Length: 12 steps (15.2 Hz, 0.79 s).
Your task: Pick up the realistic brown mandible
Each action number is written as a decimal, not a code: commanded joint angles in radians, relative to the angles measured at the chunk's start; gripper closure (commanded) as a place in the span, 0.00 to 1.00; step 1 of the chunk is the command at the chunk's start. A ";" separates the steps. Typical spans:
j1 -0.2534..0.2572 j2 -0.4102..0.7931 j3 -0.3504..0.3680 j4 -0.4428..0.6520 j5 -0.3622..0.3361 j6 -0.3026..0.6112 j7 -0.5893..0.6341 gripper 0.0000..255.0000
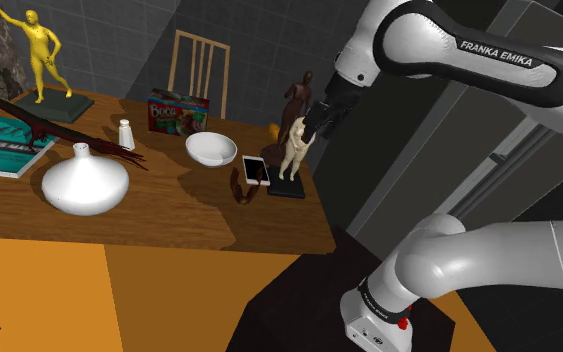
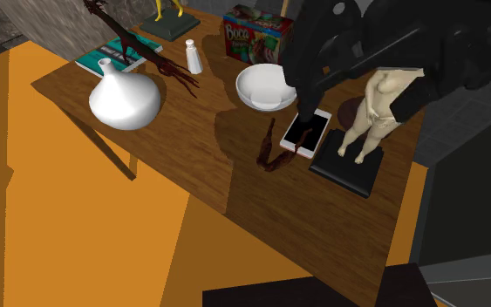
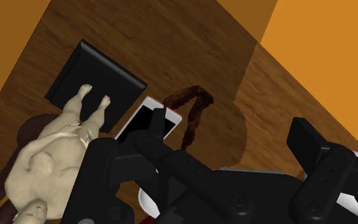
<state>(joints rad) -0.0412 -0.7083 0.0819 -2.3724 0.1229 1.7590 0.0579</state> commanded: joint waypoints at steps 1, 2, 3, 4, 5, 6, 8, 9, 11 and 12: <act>-0.008 0.063 0.024 -0.001 0.008 0.064 0.043 0.00; -0.013 0.091 0.034 -0.006 0.011 0.096 0.062 0.00; -0.017 0.120 0.044 -0.009 0.013 0.127 0.081 0.00; -0.022 0.151 0.054 -0.010 0.015 0.158 0.101 0.00; -0.026 0.182 0.063 -0.010 0.015 0.189 0.120 0.00; -0.031 0.215 0.072 -0.009 0.015 0.219 0.140 0.00; -0.041 0.282 0.090 -0.003 0.013 0.277 0.180 0.00; -0.046 0.317 0.098 0.003 0.011 0.306 0.201 0.00; -0.056 0.389 0.113 0.017 0.003 0.360 0.243 0.00; -0.061 0.426 0.120 0.027 -0.003 0.386 0.264 0.00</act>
<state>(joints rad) -0.0971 -0.3208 0.1937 -2.3525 0.1244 2.1138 0.2986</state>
